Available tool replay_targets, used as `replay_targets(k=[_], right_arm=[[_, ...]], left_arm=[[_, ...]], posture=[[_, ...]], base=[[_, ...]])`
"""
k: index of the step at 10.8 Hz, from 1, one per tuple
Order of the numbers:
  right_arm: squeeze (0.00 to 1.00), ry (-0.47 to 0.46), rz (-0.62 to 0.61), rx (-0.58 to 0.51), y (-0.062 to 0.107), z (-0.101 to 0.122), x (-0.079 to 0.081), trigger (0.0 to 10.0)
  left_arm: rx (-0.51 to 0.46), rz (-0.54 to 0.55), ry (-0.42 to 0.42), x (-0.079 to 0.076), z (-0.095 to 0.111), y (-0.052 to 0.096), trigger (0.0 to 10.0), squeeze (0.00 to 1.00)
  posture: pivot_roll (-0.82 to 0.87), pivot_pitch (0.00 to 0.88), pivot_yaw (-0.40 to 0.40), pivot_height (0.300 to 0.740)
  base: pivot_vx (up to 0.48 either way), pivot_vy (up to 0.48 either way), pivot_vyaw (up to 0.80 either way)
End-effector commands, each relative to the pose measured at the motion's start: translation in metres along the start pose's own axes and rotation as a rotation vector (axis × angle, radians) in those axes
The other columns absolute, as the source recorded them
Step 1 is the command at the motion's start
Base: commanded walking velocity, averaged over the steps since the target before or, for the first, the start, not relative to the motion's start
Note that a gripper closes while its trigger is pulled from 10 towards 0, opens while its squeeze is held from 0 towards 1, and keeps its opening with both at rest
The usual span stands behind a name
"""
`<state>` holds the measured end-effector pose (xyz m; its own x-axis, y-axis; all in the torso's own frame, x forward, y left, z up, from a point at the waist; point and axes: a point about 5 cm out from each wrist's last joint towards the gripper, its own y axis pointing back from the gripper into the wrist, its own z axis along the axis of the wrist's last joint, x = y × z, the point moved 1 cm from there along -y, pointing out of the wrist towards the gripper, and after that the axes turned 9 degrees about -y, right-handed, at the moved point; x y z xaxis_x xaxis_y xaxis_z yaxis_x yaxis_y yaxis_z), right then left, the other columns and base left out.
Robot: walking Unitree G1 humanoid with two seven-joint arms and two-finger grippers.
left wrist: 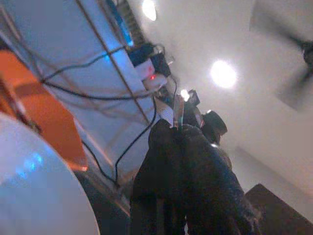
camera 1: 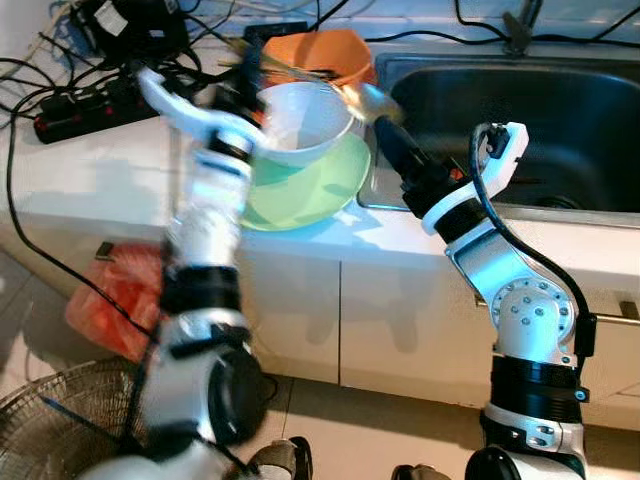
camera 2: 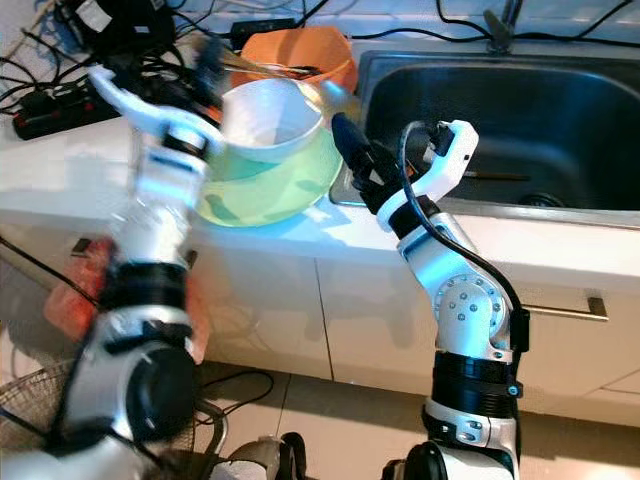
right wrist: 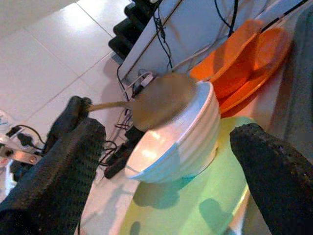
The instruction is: Kitchen organization
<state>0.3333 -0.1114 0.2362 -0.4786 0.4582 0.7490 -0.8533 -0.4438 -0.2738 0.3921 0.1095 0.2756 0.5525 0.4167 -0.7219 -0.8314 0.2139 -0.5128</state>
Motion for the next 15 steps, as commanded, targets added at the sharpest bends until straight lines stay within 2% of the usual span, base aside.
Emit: replay_targets(k=[1, 2, 3, 4, 7, 8, 9, 11, 12, 15], right_arm=[[0.0, -0.012, 0.01, 0.001, -0.003, 0.002, 0.005, 10.0], [0.0, -0.014, 0.011, 0.002, -0.003, 0.002, 0.005, 10.0], [0.0, -0.018, 0.021, -0.004, -0.004, 0.003, 0.006, 3.6], [0.0, -0.02, 0.03, -0.011, -0.003, 0.004, 0.007, 0.0], [0.0, -0.016, 0.033, -0.02, -0.004, 0.006, 0.008, 0.0], [0.0, -0.01, 0.032, -0.019, -0.005, 0.006, 0.008, 9.0], [0.0, -0.007, 0.027, -0.022, -0.005, 0.007, 0.007, 10.0], [0.0, -0.014, 0.022, -0.027, -0.006, 0.007, 0.006, 10.0], [0.0, -0.024, 0.023, -0.033, -0.006, 0.008, 0.006, 0.2], [0.0, -0.048, 0.025, -0.05, -0.008, 0.009, 0.006, 0.0]], left_arm=[[-0.006, -0.032, 0.0, -0.009, 0.003, -0.002, 0.0, 0.0], [0.008, -0.04, 0.008, -0.013, -0.002, -0.001, 0.0, 0.0], [0.022, -0.045, 0.013, -0.015, -0.006, 0.002, 0.0, 0.0], [0.025, -0.044, 0.015, -0.016, -0.007, 0.003, 0.0, 0.0], [0.038, -0.043, 0.019, -0.016, -0.007, 0.007, 0.0, 0.0], [0.045, -0.041, 0.023, -0.016, -0.008, 0.008, 0.0, 0.0], [0.056, -0.049, 0.034, -0.018, -0.012, 0.008, 0.0, 0.0], [0.06, -0.048, 0.039, -0.019, -0.014, 0.009, 0.0, 0.0], [0.064, -0.046, 0.043, -0.019, -0.015, 0.01, 0.0, 0.0], [0.073, -0.038, 0.057, -0.018, -0.018, 0.011, 0.0, 0.0]], posture=[[-0.03, 0.076, 0.109, 0.74], [-0.03, 0.073, 0.109, 0.74], [-0.03, 0.07, 0.11, 0.74], [-0.03, 0.068, 0.11, 0.74], [-0.03, 0.06, 0.112, 0.74], [-0.03, 0.056, 0.113, 0.74], [-0.03, 0.058, 0.113, 0.74], [-0.03, 0.058, 0.113, 0.74], [-0.03, 0.064, 0.113, 0.74], [-0.03, 0.067, 0.115, 0.74]], base=[[0.0, 0.0, 0.0], [0.0, 0.0, 0.0], [0.0, 0.0, 0.0], [0.0, 0.0, 0.0], [0.0, 0.0, 0.0], [0.0, 0.0, 0.0], [0.0, 0.0, 0.0], [0.0, 0.0, 0.0], [0.0, 0.0, 0.0], [0.0, 0.0, 0.0]])
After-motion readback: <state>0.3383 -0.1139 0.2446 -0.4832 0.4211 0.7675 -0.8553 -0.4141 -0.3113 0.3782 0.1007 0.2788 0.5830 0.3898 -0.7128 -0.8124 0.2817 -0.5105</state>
